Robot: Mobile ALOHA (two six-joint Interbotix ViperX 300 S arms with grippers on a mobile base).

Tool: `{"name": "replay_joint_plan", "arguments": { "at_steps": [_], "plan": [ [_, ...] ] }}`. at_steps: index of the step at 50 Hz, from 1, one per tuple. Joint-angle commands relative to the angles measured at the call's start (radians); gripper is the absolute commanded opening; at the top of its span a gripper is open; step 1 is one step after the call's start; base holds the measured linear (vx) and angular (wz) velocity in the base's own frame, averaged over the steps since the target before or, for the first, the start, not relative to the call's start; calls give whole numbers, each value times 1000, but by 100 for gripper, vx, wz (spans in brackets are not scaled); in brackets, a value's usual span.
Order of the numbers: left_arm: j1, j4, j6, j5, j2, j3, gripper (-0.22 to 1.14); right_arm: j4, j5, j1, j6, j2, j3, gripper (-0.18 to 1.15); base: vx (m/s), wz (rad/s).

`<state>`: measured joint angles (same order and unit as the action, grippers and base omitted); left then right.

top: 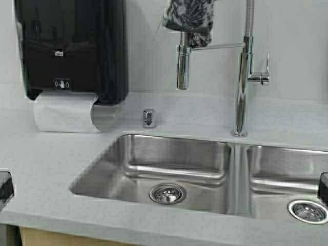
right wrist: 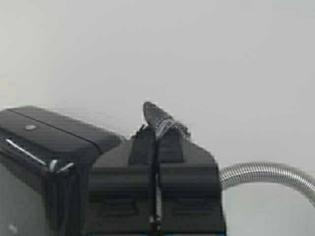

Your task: Get the cloth and wipe up the spill under the wine glass

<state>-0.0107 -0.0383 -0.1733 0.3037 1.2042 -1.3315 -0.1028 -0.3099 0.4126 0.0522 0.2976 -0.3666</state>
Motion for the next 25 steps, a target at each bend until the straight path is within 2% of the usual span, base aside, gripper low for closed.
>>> {"name": "replay_joint_plan", "arguments": {
  "at_steps": [1, 10, 25],
  "plan": [
    [2, 0, 0, 3, -12, 11, 3, -20, 31, 41, -3, 66, 15, 6, -12, -5],
    [2, 2, -2, 0, -12, 11, 3, -25, 60, 98, -3, 147, -40, 6, -10, -4],
    [2, 2, -5, -6, -12, 11, 3, -25, 121, 115, -2, 255, -181, 6, -7, 3]
  ]
}}
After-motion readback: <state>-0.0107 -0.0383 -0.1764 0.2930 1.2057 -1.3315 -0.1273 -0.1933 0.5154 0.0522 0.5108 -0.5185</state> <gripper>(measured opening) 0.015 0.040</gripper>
